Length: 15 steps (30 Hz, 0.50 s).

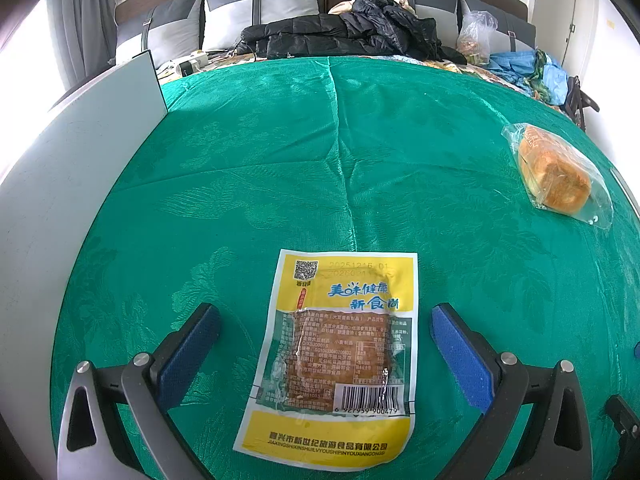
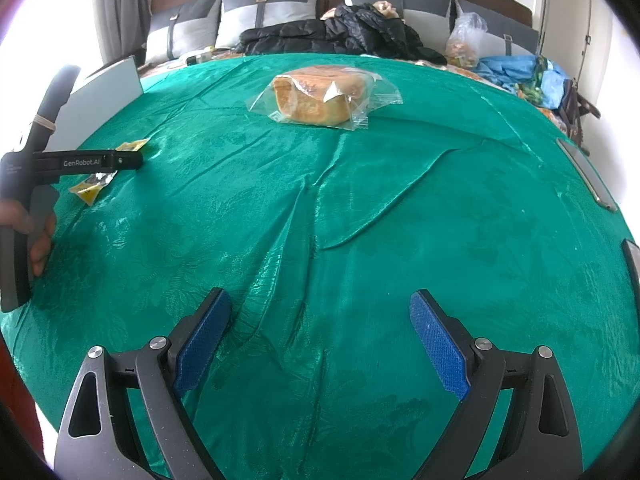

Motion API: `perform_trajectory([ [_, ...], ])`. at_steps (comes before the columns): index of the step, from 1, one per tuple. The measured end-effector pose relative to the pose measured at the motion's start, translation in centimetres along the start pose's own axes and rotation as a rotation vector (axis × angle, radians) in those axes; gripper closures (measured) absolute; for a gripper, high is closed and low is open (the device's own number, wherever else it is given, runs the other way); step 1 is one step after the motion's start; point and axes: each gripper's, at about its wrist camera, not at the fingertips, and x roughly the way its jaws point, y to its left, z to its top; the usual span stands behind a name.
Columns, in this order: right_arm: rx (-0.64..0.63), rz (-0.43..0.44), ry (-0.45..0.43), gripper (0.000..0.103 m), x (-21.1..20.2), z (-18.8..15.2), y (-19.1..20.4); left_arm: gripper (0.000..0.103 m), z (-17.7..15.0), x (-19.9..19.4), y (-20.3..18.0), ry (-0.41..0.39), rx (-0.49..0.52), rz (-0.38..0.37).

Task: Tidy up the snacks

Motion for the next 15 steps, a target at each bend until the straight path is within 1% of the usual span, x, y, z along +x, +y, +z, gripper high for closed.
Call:
perform_trajectory([
  [15, -0.001, 0.001, 0.000, 0.010, -0.07, -0.05, -0.04, 0.000, -0.03, -0.03, 0.10, 0.000, 0.001, 0.000],
])
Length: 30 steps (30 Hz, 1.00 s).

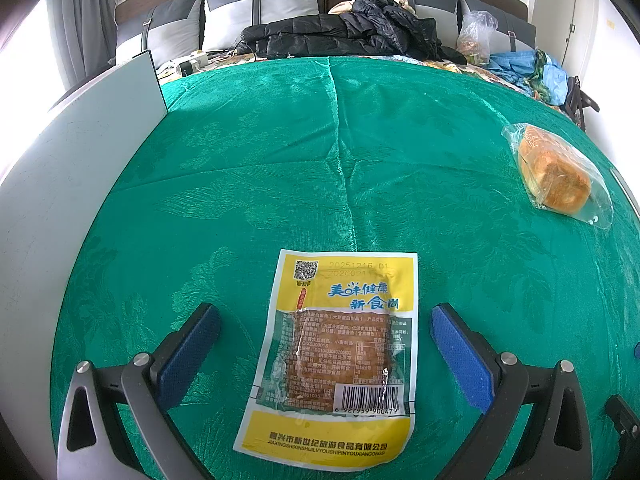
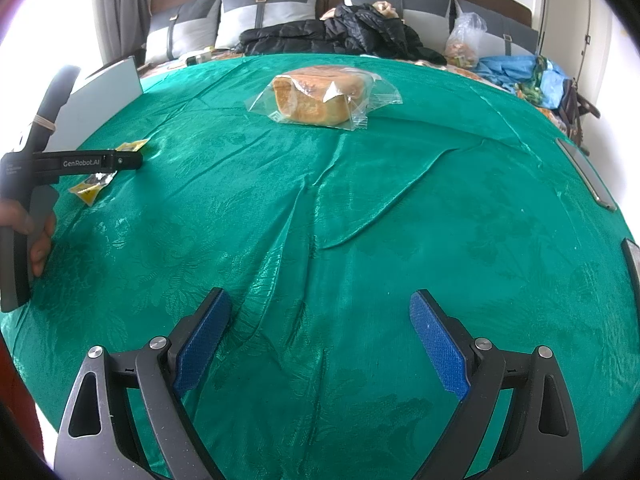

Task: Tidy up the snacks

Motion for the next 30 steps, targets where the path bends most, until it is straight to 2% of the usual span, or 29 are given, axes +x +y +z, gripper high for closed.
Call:
perform_trajectory([
  [6, 0.001, 0.001, 0.002, 0.010, 0.0, 0.0, -0.1, 0.000, 0.0, 0.0, -0.1, 0.000, 0.000, -0.001],
  [7, -0.003, 0.003, 0.015, 0.010, 0.1, 0.2, -0.1, 0.000, 0.1, 0.1, -0.1, 0.000, 0.000, 0.000],
  [9, 0.011, 0.017, 0.112, 0.012, 0.5, 1.8, -0.7, 0.000, 0.1, 0.0, -0.1, 0.000, 0.000, -0.001],
  [10, 0.043, 0.032, 0.142, 0.013, 0.5, 3.2, -1.2, 0.000, 0.1, 0.0, -0.1, 0.000, 0.000, -0.001],
  [13, 0.168, 0.074, 0.082, 0.011, -0.5, 9.3, -3.4, 0.000, 0.1, 0.1, -0.1, 0.000, 0.000, -0.001],
  [15, 0.251, 0.076, 0.079, 0.011, 0.3, 13.5, -4.5, 0.000, 0.1, 0.1, -0.1, 0.000, 0.000, -0.001],
  [17, 0.364, 0.074, 0.109, 0.011, 2.6, 17.9, -5.6, 0.000, 0.1, 0.0, 0.0, 0.000, 0.000, -0.001],
  [19, 0.446, 0.055, 0.136, 0.011, 5.7, 20.9, -6.1, 0.000, 0.1, 0.1, -0.1, -0.001, 0.000, -0.002],
  [21, 0.463, -0.003, 0.178, 0.011, 8.8, 22.4, -5.7, 0.000, 0.1, 0.1, -0.1, 0.000, 0.001, -0.001],
  [23, 0.448, -0.061, 0.253, 0.010, 12.5, 22.8, -4.5, 0.000, 0.0, 0.0, 0.0, -0.001, 0.000, -0.001],
  [25, 0.436, -0.079, 0.340, 0.007, 16.2, 21.8, -3.3, 0.000, 0.1, 0.1, -0.1, -0.001, 0.001, -0.001],
  [26, 0.404, -0.119, 0.280, 0.007, 16.1, 21.7, -2.6, 0.000, 0.1, 0.1, 0.0, 0.000, 0.001, -0.001],
  [27, 0.388, -0.133, 0.260, 0.009, 16.2, 21.6, -2.2, 0.000, 0.1, 0.1, -0.1, -0.001, 0.001, -0.001],
  [28, 0.386, -0.133, 0.229, 0.011, 15.9, 21.4, -2.1, 0.000, 0.1, 0.1, -0.1, -0.001, 0.001, -0.001],
  [30, 0.397, -0.108, 0.191, 0.021, 15.2, 20.7, -2.8, 0.000, 0.1, 0.1, -0.1, -0.001, 0.001, -0.001],
])
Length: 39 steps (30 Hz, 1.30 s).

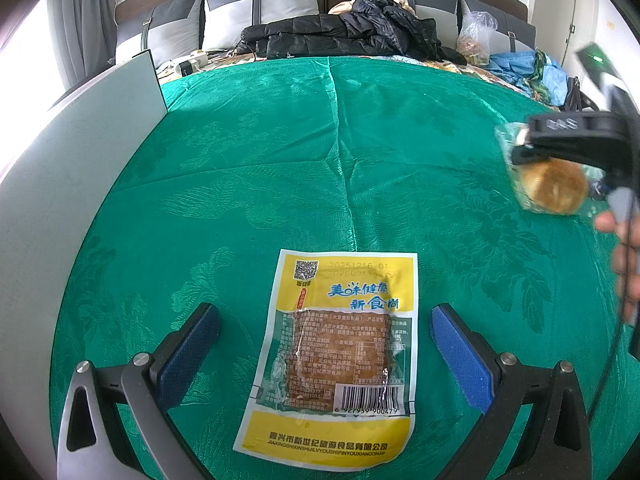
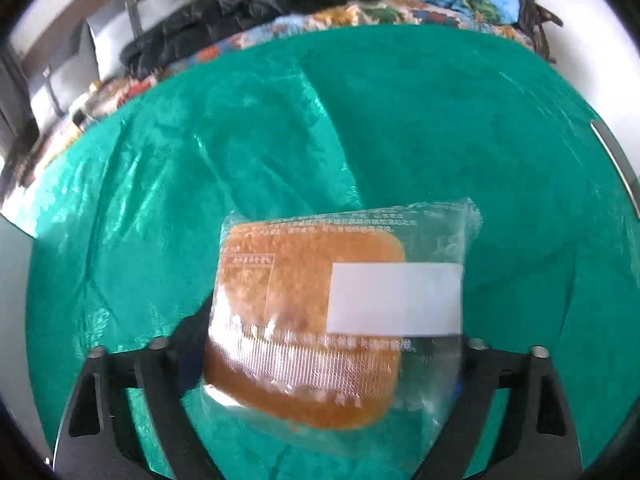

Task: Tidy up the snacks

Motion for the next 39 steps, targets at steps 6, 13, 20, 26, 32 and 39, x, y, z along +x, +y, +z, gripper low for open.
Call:
perform_trajectory([
  [6, -0.101, 0.090, -0.054, 0.023, -4.6, -2.1, -5.2, 0.000, 0.5, 0.5, -0.3, 0.000, 0.000, 0.001],
  [13, -0.256, 0.098, -0.035, 0.022, -8.4, -11.4, -10.3, 0.000, 0.4, 0.5, -0.3, -0.001, 0.000, 0.000],
  [20, -0.160, 0.123, -0.156, 0.013, -8.2, -14.4, -12.3, 0.000, 0.5, 0.5, -0.3, -0.001, 0.000, 0.001],
  [26, -0.163, 0.111, -0.191, 0.012, -8.3, -14.8, -12.2, 0.000, 0.5, 0.5, -0.3, 0.000, 0.000, 0.001],
  [32, -0.168, 0.104, -0.190, 0.011, -8.1, -14.6, -12.0, 0.000, 1.0, 0.6, -0.5, 0.101, 0.117, -0.068],
  [39, -0.169, 0.101, -0.190, 0.011, -8.1, -14.9, -12.1, 0.036, 2.1, 0.1, -0.2, 0.184, 0.130, -0.065],
])
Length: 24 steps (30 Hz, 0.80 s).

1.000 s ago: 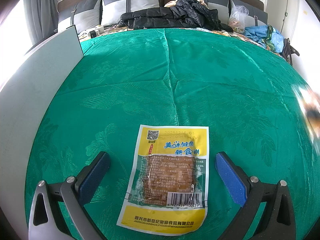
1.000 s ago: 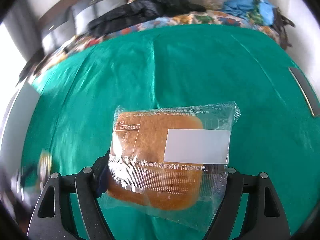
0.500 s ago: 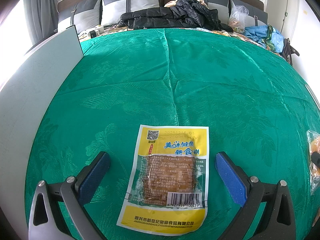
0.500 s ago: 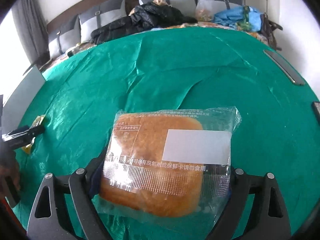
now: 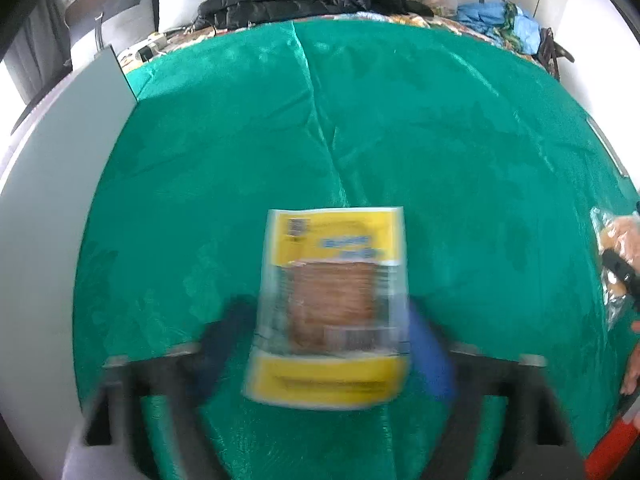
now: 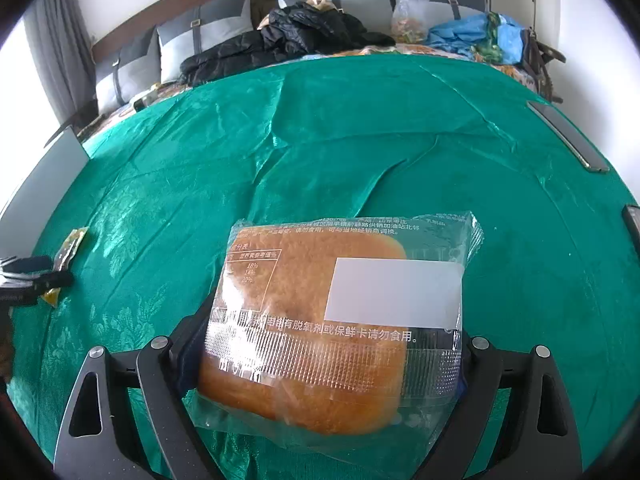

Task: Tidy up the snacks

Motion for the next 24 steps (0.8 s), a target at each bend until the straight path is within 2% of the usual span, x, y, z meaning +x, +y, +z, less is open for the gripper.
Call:
perform_trajectory([
  [3, 0.000, 0.001, 0.000, 0.011, 0.0, 0.0, 0.0, 0.045, -0.4, -0.3, -0.2, 0.003, 0.001, -0.008],
  [4, 0.000, 0.000, 0.000, 0.011, 0.0, 0.0, 0.0, 0.058, -0.5, -0.6, 0.0, -0.006, -0.010, -0.027],
  [6, 0.000, 0.001, 0.000, 0.011, 0.0, 0.0, 0.0, 0.068, -0.8, -1.7, 0.4, -0.028, -0.030, -0.041],
  [7, 0.000, 0.001, 0.000, 0.011, 0.0, 0.0, 0.0, 0.103, -1.0, -2.1, 0.3, -0.039, -0.031, -0.044],
  [10, -0.001, 0.004, 0.002, 0.010, 0.0, 0.0, 0.1, 0.103, -1.8, -1.4, 0.0, 0.002, -0.047, -0.047],
  [11, -0.001, 0.005, 0.002, 0.010, 0.0, 0.0, 0.1, 0.103, -2.1, -1.5, 0.0, -0.021, -0.049, -0.048],
  [14, 0.000, 0.012, 0.002, 0.009, 0.1, 0.0, 0.1, 0.103, -2.4, -1.6, 0.1, -0.020, -0.070, -0.063],
  [15, 0.000, 0.014, 0.002, 0.009, 0.1, 0.0, 0.1, 0.101, -2.3, -2.1, 0.2, -0.036, -0.065, -0.069],
  [16, 0.000, 0.016, 0.002, 0.009, 0.1, 0.0, 0.1, 0.085, -1.9, -2.9, 0.3, -0.058, -0.059, -0.073],
  [17, 0.001, 0.019, 0.001, 0.009, 0.0, -0.1, 0.1, 0.036, -1.4, -3.6, 0.8, -0.074, -0.050, -0.073],
  [18, 0.000, 0.018, 0.001, 0.009, 0.1, -0.1, 0.1, 0.007, -0.5, -4.2, 1.2, -0.076, -0.039, -0.070],
  [20, -0.005, 0.011, 0.003, 0.009, 0.1, -0.1, 0.2, 0.000, 1.1, -5.0, 1.9, -0.118, 0.053, -0.042],
  [24, -0.006, 0.010, 0.003, 0.009, 0.0, -0.2, 0.2, 0.000, 4.2, -2.3, 2.0, -0.018, 0.322, 0.048],
])
